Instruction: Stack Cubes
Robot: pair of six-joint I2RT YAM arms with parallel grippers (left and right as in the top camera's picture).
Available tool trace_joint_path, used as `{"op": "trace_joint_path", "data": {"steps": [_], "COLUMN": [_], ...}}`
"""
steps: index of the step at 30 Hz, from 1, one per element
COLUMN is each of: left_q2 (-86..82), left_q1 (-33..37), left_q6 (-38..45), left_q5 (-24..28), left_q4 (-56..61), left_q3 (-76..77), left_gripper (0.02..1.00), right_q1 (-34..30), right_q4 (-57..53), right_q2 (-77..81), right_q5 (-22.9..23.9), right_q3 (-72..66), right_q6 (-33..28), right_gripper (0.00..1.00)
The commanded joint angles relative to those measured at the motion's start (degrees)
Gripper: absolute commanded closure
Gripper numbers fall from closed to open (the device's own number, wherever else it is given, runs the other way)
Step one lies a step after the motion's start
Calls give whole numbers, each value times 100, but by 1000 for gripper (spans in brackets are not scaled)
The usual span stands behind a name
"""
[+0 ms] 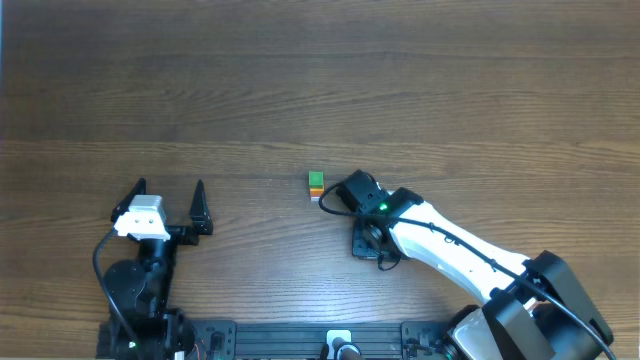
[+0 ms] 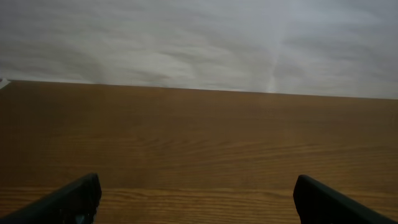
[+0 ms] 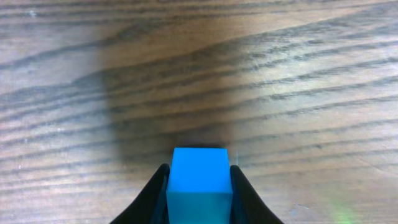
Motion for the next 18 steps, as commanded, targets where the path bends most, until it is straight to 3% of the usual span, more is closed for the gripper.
{"op": "trace_joint_path", "data": {"steps": [1, 7, 13, 18], "left_q2": [-42, -42, -42, -42], "left_q1": [20, 20, 20, 20], "left_q6": [66, 66, 66, 66], "left_q5": [52, 52, 52, 52], "left_q4": [-7, -7, -7, -7], "left_q3": [-28, -28, -28, -28], "left_gripper": [20, 18, 18, 20], "right_q1": [-11, -15, 22, 79], "right_q4": [-557, -1971, -2955, -3071], "right_q2": [28, 356, 1447, 2068], "right_q5": [63, 428, 426, 310], "right_q3": [988, 2968, 5090, 5744], "right_q6": [-291, -481, -538, -529], "right_gripper": [864, 886, 915, 989]}}
